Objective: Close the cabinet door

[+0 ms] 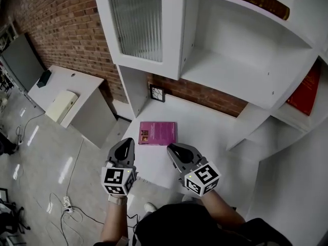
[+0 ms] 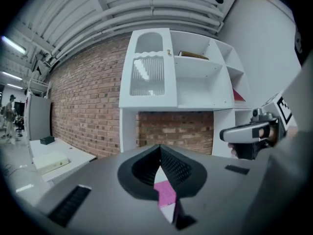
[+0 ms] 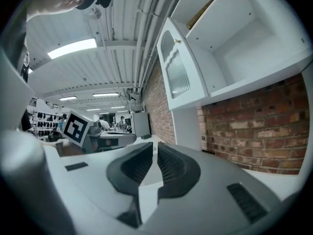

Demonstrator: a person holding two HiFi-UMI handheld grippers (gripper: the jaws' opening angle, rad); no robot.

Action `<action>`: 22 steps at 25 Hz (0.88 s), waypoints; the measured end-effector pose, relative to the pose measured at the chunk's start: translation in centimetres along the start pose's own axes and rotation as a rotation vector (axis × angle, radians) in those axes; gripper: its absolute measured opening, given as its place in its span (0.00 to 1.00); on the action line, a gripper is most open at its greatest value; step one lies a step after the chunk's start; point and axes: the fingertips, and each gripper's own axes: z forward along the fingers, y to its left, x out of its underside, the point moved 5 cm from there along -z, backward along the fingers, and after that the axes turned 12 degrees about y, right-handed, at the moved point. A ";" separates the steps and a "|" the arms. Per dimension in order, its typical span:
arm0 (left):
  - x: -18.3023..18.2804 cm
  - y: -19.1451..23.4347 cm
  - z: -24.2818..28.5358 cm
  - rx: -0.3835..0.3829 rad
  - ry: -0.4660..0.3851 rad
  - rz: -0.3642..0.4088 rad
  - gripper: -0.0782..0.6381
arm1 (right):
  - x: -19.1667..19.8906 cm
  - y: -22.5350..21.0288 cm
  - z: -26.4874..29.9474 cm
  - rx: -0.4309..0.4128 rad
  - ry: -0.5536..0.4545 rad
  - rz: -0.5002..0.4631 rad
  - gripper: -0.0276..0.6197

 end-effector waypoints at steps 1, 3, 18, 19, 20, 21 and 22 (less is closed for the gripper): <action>0.8 0.3 -0.6 -0.009 0.015 -0.013 0.12 | 0.0 0.5 0.4 -0.016 0.004 -0.008 0.10; 2.3 0.8 -1.8 -0.031 0.041 -0.029 0.12 | 0.0 1.3 1.2 -0.047 0.013 -0.022 0.10; 7.7 1.8 -9.7 -0.149 0.108 -0.088 0.12 | 3.0 7.7 4.8 -0.230 0.100 -0.087 0.10; 7.7 1.7 -10.0 -0.154 0.107 -0.092 0.12 | 3.1 8.0 4.9 -0.238 0.102 -0.090 0.10; 7.8 1.6 -10.3 -0.157 0.105 -0.096 0.12 | 3.3 8.3 4.9 -0.245 0.104 -0.093 0.10; 7.7 1.5 -10.6 -0.159 0.103 -0.098 0.12 | 3.3 8.5 4.9 -0.250 0.106 -0.097 0.10; 7.7 1.5 -10.8 -0.160 0.099 -0.099 0.12 | 3.4 8.7 4.9 -0.255 0.108 -0.101 0.10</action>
